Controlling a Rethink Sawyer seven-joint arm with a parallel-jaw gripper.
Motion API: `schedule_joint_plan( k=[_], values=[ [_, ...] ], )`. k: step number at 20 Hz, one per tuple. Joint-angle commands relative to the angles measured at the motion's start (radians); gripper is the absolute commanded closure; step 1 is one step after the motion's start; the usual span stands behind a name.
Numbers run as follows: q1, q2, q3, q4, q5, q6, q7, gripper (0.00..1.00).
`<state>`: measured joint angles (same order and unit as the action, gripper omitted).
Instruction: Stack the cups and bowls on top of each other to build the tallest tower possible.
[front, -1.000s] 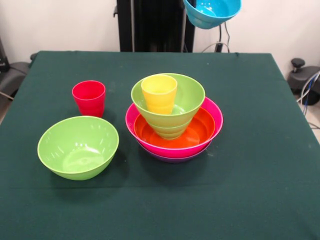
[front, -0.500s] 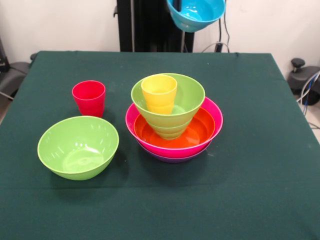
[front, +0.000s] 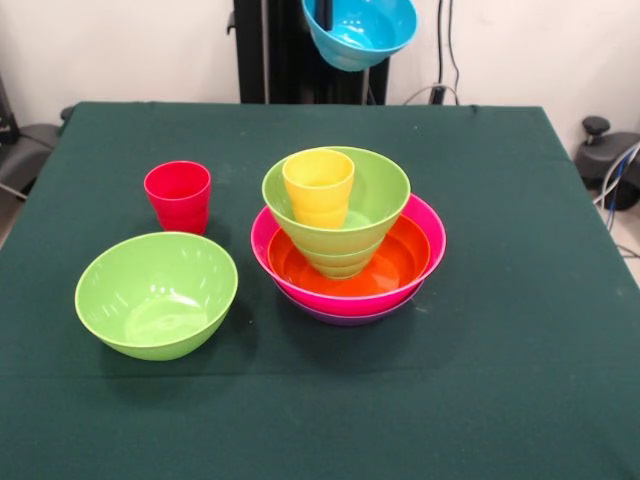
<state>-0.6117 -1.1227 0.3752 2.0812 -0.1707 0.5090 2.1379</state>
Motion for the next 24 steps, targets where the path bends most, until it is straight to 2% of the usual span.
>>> schedule_joint_plan(
  k=[1,5,14,20,24],
  values=[
    [0.03,0.095,0.069,0.043,-0.14,-0.092,-0.102,1.0],
    [0.031,0.135,0.063,0.026,-0.182,-0.118,-0.085,1.0],
    [0.01,0.167,0.067,0.008,-0.231,-0.127,-0.082,1.0],
    [-0.043,0.126,0.118,0.034,-0.213,-0.094,-0.11,1.0],
    [-0.056,0.127,0.13,0.029,-0.221,-0.084,-0.111,1.0]
  ],
)
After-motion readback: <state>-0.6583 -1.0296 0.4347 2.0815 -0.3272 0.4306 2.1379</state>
